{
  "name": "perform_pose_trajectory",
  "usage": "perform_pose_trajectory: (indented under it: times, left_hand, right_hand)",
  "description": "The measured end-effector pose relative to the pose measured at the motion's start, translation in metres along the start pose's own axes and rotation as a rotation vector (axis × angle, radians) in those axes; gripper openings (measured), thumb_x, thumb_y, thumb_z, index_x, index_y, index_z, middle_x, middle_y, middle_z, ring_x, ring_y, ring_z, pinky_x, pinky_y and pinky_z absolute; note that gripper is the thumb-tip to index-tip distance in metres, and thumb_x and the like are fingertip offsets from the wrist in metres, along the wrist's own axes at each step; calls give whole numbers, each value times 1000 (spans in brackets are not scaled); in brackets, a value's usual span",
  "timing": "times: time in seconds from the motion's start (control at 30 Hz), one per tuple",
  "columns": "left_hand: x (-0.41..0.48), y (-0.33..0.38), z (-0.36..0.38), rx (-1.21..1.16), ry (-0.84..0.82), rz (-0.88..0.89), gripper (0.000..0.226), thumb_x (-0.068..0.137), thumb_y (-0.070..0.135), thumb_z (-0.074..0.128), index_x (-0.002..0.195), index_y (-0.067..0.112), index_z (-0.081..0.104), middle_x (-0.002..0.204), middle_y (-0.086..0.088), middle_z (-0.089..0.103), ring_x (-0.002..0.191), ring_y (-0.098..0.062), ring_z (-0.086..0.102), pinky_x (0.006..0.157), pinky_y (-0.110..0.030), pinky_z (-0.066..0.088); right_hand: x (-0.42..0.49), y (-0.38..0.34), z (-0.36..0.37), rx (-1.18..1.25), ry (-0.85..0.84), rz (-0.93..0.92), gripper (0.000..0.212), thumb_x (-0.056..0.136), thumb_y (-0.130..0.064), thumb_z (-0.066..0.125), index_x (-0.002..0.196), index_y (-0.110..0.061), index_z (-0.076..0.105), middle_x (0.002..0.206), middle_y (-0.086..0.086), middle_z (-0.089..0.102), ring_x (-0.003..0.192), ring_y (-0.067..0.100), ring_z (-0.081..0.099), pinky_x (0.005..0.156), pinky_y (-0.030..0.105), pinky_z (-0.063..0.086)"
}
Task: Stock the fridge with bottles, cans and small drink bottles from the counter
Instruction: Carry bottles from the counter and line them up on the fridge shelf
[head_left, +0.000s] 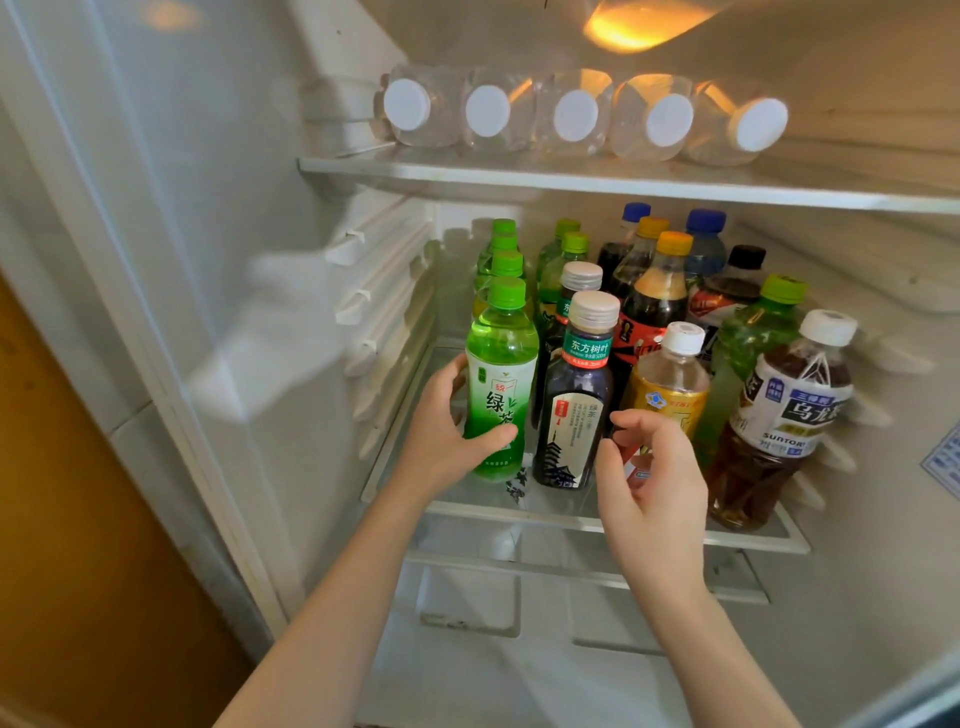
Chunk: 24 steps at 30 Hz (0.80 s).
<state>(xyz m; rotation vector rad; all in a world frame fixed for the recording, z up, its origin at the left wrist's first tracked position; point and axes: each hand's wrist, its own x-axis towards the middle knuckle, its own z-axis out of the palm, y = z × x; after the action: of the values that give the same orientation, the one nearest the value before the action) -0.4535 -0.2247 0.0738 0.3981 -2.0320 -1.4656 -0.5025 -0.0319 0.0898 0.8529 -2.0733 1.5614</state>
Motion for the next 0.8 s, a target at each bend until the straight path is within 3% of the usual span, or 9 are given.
perform_pose_trajectory:
  times: [0.17, 0.37, 0.47, 0.6, 0.8]
  left_hand:
    - [7, -2, 7, 70, -30, -75, 74, 68, 23, 77, 133, 26, 42, 121, 11, 60, 110, -7, 58, 94, -42, 51]
    - [9, -4, 5, 24, -90, -43, 71, 68, 31, 72, 133, 31, 43, 127, 7, 57, 116, -8, 56, 98, -42, 49]
    - [8, -2, 4, 17, -121, -50, 65, 66, 38, 71, 125, 46, 44, 121, 19, 60, 113, -1, 58, 99, -42, 48]
    - [6, -2, 4, -1, -145, -71, 81, 68, 40, 70, 140, 34, 33, 125, 21, 57, 117, -2, 55, 102, -45, 45]
    - [7, -1, 5, -26, -169, -77, 79, 77, 29, 67, 144, 31, 26, 124, 26, 54, 116, 4, 53, 103, -40, 44]
  right_hand:
    - [-1, 3, 0, -22, -34, 24, 21, 85, -15, 58, 106, -20, 56, 92, -6, 58, 85, 11, 56, 68, 40, 51]
    - [0, 6, -1, -12, -24, 41, 21, 85, -14, 58, 105, -20, 56, 91, -6, 59, 85, 10, 56, 69, 36, 50]
    - [0, 6, 0, -10, -30, 48, 21, 85, -13, 58, 105, -20, 56, 93, -7, 59, 87, 9, 57, 70, 37, 50]
    - [2, 4, 3, 5, -30, 48, 20, 84, -17, 56, 101, -25, 54, 93, -9, 59, 89, 8, 57, 70, 36, 50]
    - [2, 5, 5, -7, -36, 45, 20, 85, -14, 58, 103, -23, 55, 95, -6, 60, 89, 10, 57, 68, 27, 46]
